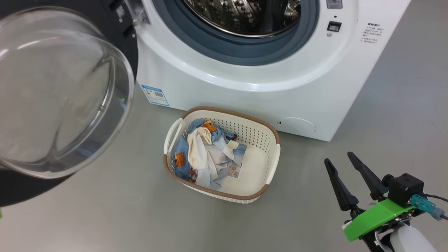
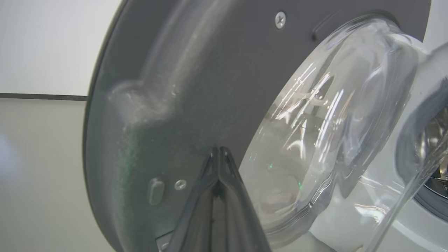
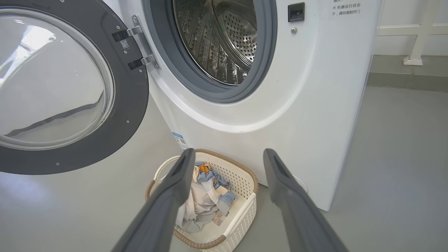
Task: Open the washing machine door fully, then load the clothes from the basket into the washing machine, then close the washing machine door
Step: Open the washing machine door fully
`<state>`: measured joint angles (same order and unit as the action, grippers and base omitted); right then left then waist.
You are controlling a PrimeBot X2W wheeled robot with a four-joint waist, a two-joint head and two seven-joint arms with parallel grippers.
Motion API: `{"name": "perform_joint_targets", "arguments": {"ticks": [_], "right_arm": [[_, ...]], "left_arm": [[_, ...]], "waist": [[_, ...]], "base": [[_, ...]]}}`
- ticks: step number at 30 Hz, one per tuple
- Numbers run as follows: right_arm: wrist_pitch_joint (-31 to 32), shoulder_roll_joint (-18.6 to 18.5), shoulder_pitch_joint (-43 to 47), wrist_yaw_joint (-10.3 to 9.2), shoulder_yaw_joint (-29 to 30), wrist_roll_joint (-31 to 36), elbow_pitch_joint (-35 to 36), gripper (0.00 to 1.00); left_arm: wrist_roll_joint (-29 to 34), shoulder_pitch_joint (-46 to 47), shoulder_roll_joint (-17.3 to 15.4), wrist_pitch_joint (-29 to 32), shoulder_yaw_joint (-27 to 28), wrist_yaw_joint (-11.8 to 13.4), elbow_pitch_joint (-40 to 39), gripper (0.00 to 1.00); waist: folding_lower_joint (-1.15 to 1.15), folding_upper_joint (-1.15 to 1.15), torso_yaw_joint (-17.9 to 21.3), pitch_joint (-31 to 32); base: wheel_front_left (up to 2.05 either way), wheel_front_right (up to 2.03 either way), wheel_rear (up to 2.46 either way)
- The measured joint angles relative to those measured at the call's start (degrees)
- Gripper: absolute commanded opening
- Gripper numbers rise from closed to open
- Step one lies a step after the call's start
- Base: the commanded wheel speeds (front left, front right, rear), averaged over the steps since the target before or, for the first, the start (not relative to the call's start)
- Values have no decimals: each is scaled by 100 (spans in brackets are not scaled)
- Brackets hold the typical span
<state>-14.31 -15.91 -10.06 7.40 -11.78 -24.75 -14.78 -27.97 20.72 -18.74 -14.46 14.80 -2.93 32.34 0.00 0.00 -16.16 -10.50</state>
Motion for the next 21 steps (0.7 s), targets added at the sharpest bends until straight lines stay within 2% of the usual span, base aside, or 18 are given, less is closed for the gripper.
{"name": "perform_joint_targets", "arguments": {"ticks": [8, 21], "right_arm": [[0, 0, -81, 0, -19, 13, -5, 100], [0, -3, -76, 0, -24, -1, -62, 100]], "left_arm": [[288, 395, -76, -25, 433, -236, 515, 0], [570, 444, 118, -25, 717, -432, 683, 0]], "waist": [[0, 0, 89, -162], [0, 0, 78, 61]], "base": [[0, 0, 0], [0, 0, 0]]}}
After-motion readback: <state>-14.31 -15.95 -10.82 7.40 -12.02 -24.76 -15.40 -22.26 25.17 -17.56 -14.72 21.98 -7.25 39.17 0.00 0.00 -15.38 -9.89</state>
